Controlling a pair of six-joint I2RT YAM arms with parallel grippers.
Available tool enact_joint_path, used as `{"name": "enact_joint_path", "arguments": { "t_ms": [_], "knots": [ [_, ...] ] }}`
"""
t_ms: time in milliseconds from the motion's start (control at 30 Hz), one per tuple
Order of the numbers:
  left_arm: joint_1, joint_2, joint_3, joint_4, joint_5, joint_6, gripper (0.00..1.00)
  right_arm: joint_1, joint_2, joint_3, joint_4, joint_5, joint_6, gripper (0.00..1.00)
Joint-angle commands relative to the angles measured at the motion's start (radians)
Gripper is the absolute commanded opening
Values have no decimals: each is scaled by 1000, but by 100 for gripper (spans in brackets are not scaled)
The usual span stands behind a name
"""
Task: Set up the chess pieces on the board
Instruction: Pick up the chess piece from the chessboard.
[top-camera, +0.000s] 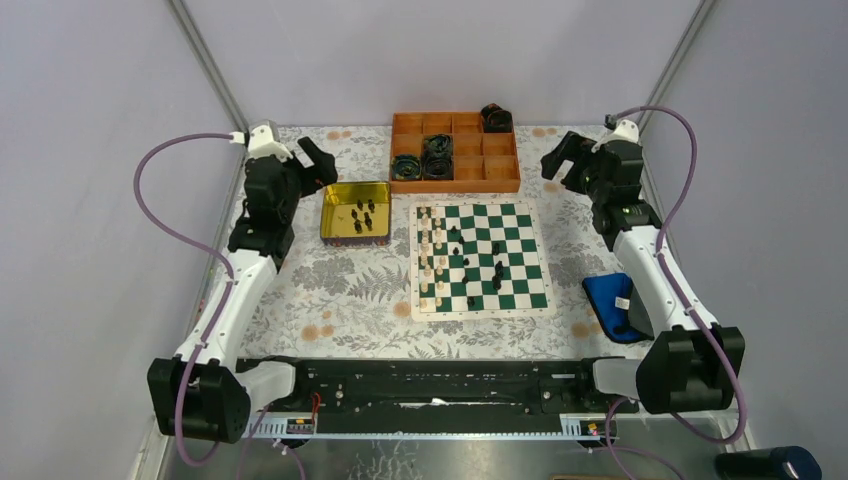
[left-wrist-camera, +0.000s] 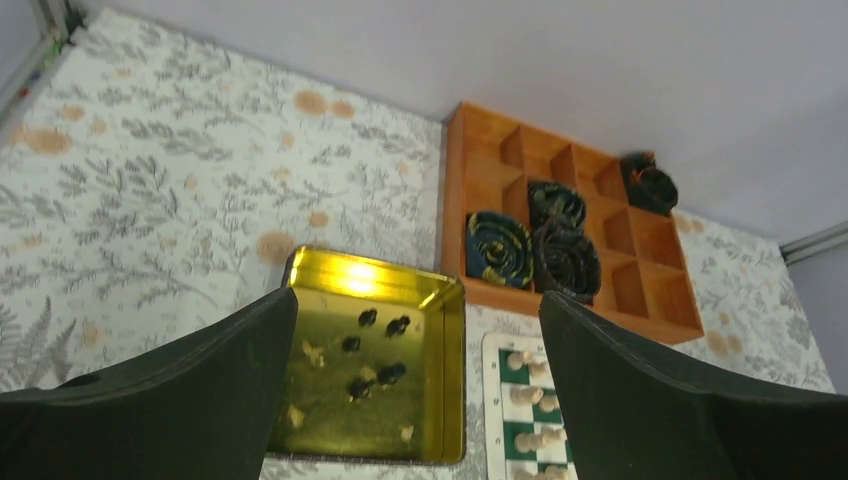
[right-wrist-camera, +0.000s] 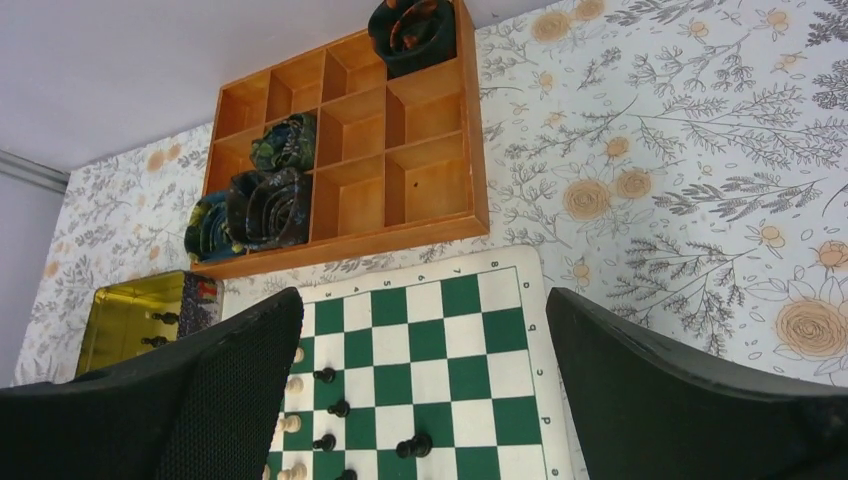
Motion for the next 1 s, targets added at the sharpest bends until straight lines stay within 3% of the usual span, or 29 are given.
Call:
{"name": "enact_joint_path", "arguments": {
  "t_ms": [0, 333, 500, 633, 767, 967],
  "knots": [
    [-31, -7, -3, -90, -9, -15, 99, 19, -90, -49, 73, 2, -48, 100],
    [-309, 104, 101, -296, -293, 66, 98, 36, 5, -8, 108, -192, -107, 100],
    [-380, 126, 125, -374, -354, 53, 98, 113, 39, 7, 12, -153, -166, 85],
    [-388, 115, 125, -402, -329, 32, 98, 219, 66, 16, -150, -65, -233, 72],
    [-392, 111, 116, -433, -301, 14, 97, 286, 63, 10, -266, -16, -250, 54],
    [-401, 111, 69, -436, -258, -13, 96, 337, 53, -51, -345, 10, -242, 39]
  ]
}}
